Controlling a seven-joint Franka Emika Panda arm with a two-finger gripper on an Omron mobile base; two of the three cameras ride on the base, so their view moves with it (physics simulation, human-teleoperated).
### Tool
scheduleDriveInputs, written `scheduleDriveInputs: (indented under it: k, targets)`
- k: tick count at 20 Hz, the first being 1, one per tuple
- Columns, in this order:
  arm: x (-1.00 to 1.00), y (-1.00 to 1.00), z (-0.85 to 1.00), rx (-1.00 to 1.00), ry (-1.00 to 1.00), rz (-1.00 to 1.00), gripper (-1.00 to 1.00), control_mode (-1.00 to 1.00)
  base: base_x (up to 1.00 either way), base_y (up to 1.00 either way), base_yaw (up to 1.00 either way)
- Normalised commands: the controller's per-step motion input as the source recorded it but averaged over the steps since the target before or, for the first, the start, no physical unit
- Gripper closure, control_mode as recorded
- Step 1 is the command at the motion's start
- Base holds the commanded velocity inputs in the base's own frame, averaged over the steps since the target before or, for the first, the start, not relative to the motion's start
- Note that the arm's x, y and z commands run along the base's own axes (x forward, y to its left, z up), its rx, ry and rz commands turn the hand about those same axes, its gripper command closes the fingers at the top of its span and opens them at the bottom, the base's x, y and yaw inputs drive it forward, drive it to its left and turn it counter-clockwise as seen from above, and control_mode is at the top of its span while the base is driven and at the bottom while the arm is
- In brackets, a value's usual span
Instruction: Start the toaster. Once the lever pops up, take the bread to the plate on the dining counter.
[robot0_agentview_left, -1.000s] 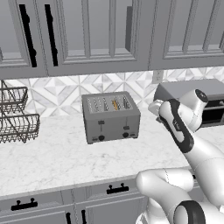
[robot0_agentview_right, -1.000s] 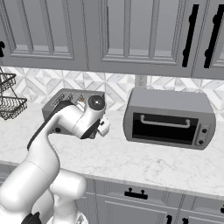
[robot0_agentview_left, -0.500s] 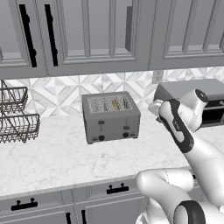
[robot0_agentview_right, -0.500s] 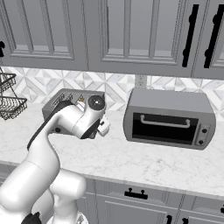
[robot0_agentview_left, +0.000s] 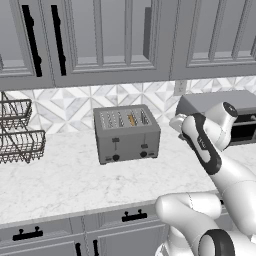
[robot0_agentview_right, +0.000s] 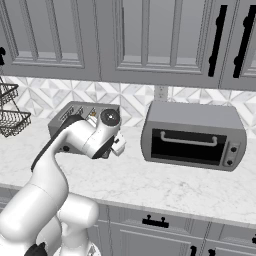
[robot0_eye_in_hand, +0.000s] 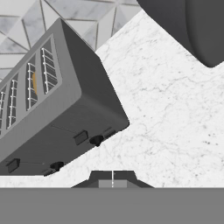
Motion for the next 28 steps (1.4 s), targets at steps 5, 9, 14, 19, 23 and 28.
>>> scheduleDriveInputs:
  k: [5,9,14,19,23,28]
  targets:
    - [0.00,0.00,0.00,0.00,0.00,0.00,1.00,-1.00,0.00,0.00,0.00]
    - [0.00,0.00,0.00,0.00,0.00,0.00,1.00,-1.00,0.00,0.00,0.00]
    - [0.00,0.00,0.00,0.00,0.00,0.00,1.00,-1.00,0.00,0.00,0.00]
    - [0.00,0.00,0.00,0.00,0.00,0.00,1.00,-1.00,0.00,0.00,0.00]
    - [0.00,0.00,0.00,0.00,0.00,0.00,1.00,-1.00,0.00,0.00,0.00]
    - [0.00,0.00,0.00,0.00,0.00,0.00,1.00,-1.00,0.00,0.00,0.00]
